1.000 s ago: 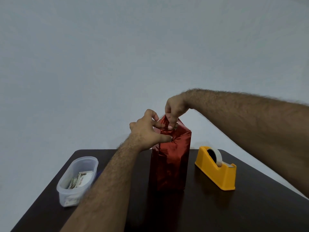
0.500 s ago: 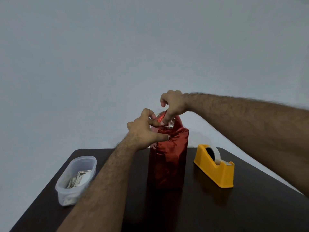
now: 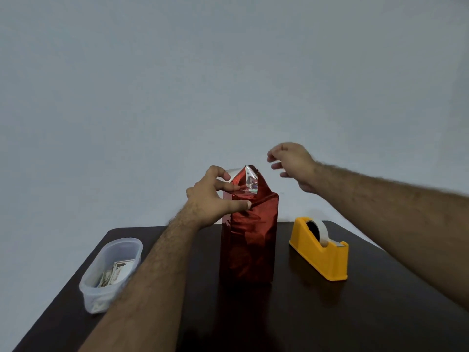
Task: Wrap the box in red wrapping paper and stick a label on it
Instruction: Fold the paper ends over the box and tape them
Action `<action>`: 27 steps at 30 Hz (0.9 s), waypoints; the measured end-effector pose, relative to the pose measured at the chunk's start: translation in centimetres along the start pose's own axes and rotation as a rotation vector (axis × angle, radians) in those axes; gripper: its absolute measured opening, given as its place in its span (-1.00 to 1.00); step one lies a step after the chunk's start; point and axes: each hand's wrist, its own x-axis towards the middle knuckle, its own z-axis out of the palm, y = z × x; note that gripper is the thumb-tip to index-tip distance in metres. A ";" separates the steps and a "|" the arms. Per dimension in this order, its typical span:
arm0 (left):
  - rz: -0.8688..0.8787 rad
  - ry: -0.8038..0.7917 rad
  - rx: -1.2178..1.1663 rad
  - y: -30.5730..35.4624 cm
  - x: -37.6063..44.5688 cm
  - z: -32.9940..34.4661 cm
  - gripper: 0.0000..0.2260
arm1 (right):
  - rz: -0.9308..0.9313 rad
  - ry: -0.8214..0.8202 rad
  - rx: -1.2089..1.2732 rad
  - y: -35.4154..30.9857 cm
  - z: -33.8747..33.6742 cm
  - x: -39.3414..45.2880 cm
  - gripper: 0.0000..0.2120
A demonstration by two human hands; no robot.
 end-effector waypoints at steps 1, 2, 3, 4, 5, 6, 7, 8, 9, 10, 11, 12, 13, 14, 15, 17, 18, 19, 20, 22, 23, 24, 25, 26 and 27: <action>-0.006 -0.012 -0.049 -0.1 0.0 0.1 -0.36 | 0.034 -0.003 0.014 1.2 -0.2 -0.6 -0.84; -0.010 -0.025 -0.122 -0.3 0.0 0.1 -0.38 | 0.067 -0.004 0.040 2.2 -0.3 -1.1 -0.82; -0.002 -0.035 -0.207 -0.4 0.0 0.3 -0.42 | 0.101 -0.010 0.082 3.1 -0.2 -1.7 -0.81; 0.008 -0.037 -0.290 -0.5 -0.1 0.5 -0.47 | 0.131 -0.024 0.134 3.8 -0.2 -2.3 -0.81; 0.017 -0.032 -0.364 -0.5 -0.2 0.6 -0.52 | 0.154 -0.051 0.186 4.4 0.0 -3.0 -0.79; 0.024 -0.026 -0.422 -0.6 -0.4 0.6 -0.56 | 0.174 -0.081 0.241 4.8 0.4 -3.6 -0.75; 0.036 -0.027 -0.455 -0.8 -0.5 0.6 -0.58 | 0.190 -0.102 0.288 5.1 0.7 -4.4 -0.69; 0.054 -0.033 -0.460 -0.9 -0.6 0.7 -0.58 | 0.199 -0.123 0.332 5.2 1.1 -5.2 -0.62; 0.073 -0.044 -0.454 -1.2 -0.6 0.7 -0.55 | 0.205 -0.137 0.355 5.3 1.5 -5.9 -0.55; 0.090 -0.057 -0.446 -1.4 -0.6 0.8 -0.51 | 0.203 -0.146 0.372 5.3 1.9 -6.5 -0.49; 0.098 -0.066 -0.443 -1.6 -0.5 1.1 -0.46 | 0.198 -0.140 0.386 5.5 2.2 -7.0 -0.43; 0.098 -0.070 -0.451 -1.8 -0.5 1.3 -0.41 | 0.188 -0.117 0.407 5.4 2.6 -7.5 -0.40; 0.093 -0.069 -0.454 -1.9 -0.4 1.6 -0.37 | 0.176 -0.087 0.428 5.5 2.8 -7.9 -0.38; 0.085 -0.063 -0.450 -1.9 -0.3 1.8 -0.35 | 0.162 -0.057 0.455 5.6 3.0 -8.3 -0.38; 0.078 -0.055 -0.439 -1.8 -0.3 2.1 -0.34 | 0.155 -0.035 0.482 5.8 3.2 -8.6 -0.39; 0.071 -0.041 -0.413 -1.6 -0.4 2.5 -0.36 | 0.142 0.004 0.532 6.1 3.4 -8.9 -0.40; 0.076 -0.031 -0.404 -1.4 -0.5 2.8 -0.38 | 0.127 0.028 0.533 6.0 3.3 -8.9 -0.42; 0.085 -0.025 -0.400 -1.1 -0.6 3.1 -0.39 | 0.117 0.065 0.528 6.1 3.2 -8.8 -0.42; 0.095 -0.023 -0.405 -0.8 -0.7 3.4 -0.39 | 0.112 0.110 0.526 6.1 2.9 -8.5 -0.42; 0.088 -0.020 -0.412 -0.6 -0.9 4.0 -0.38 | 0.119 0.139 0.563 6.2 2.3 -7.8 -0.39; 0.083 -0.021 -0.419 -0.6 -1.0 4.0 -0.36 | 0.127 0.112 0.604 6.1 2.1 -7.7 -0.37; 0.076 -0.017 -0.424 -0.7 -0.9 4.3 -0.33 | 0.134 0.061 0.649 6.3 1.8 -7.5 -0.36; 0.076 -0.018 -0.432 -0.8 -1.0 4.1 -0.29 | 0.135 0.023 0.683 6.4 1.8 -7.5 -0.37; 0.085 -0.010 -0.437 -0.9 -0.9 4.2 -0.26 | 0.131 -0.004 0.717 6.5 1.8 -7.4 -0.41; 0.088 -0.009 -0.442 -0.9 -1.0 4.0 -0.22 | 0.129 -0.017 0.749 6.6 2.1 -7.3 -0.47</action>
